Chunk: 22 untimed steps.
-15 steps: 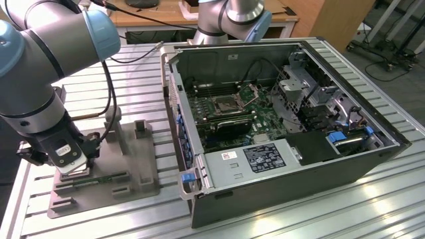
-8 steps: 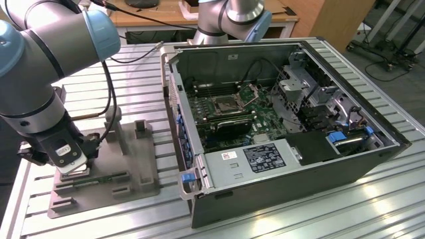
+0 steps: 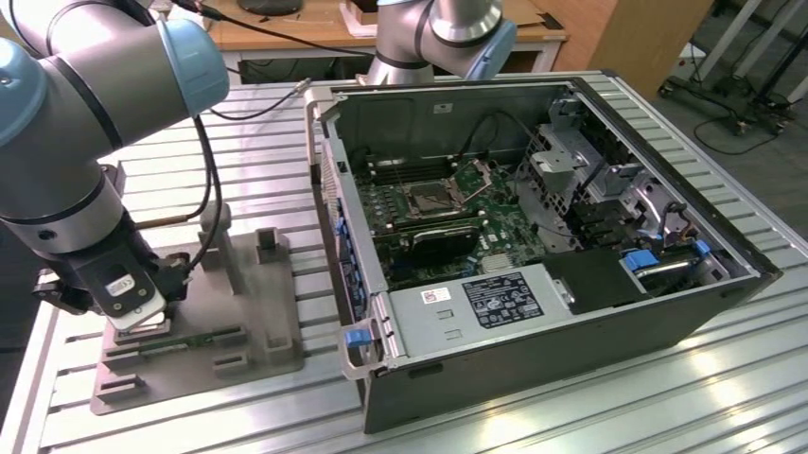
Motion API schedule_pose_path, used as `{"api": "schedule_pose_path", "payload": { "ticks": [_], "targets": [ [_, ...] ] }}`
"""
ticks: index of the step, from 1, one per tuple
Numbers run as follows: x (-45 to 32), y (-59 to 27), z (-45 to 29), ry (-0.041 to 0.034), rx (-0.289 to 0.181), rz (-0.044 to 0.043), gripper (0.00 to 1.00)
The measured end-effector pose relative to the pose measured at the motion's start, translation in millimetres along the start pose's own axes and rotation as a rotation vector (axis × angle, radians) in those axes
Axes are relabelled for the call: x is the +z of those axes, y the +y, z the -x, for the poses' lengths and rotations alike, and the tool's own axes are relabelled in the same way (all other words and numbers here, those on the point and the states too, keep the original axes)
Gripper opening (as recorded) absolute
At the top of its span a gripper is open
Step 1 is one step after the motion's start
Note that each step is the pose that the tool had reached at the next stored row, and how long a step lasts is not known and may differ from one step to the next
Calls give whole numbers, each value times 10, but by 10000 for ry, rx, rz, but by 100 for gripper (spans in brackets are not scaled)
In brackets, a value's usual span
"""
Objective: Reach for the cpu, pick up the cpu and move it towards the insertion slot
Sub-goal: 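Pick up the cpu and move it towards the insertion slot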
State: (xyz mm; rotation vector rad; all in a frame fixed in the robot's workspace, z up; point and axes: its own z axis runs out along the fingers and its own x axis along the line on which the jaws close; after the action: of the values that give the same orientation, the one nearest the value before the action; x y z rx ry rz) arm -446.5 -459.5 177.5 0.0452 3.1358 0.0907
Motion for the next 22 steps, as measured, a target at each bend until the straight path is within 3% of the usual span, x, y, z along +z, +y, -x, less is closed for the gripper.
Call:
{"api": "schedule_pose_path", "payload": {
  "ticks": [22],
  "targets": [
    [-56, 3, 0, 1, 0, -1, 55]
  ]
}}
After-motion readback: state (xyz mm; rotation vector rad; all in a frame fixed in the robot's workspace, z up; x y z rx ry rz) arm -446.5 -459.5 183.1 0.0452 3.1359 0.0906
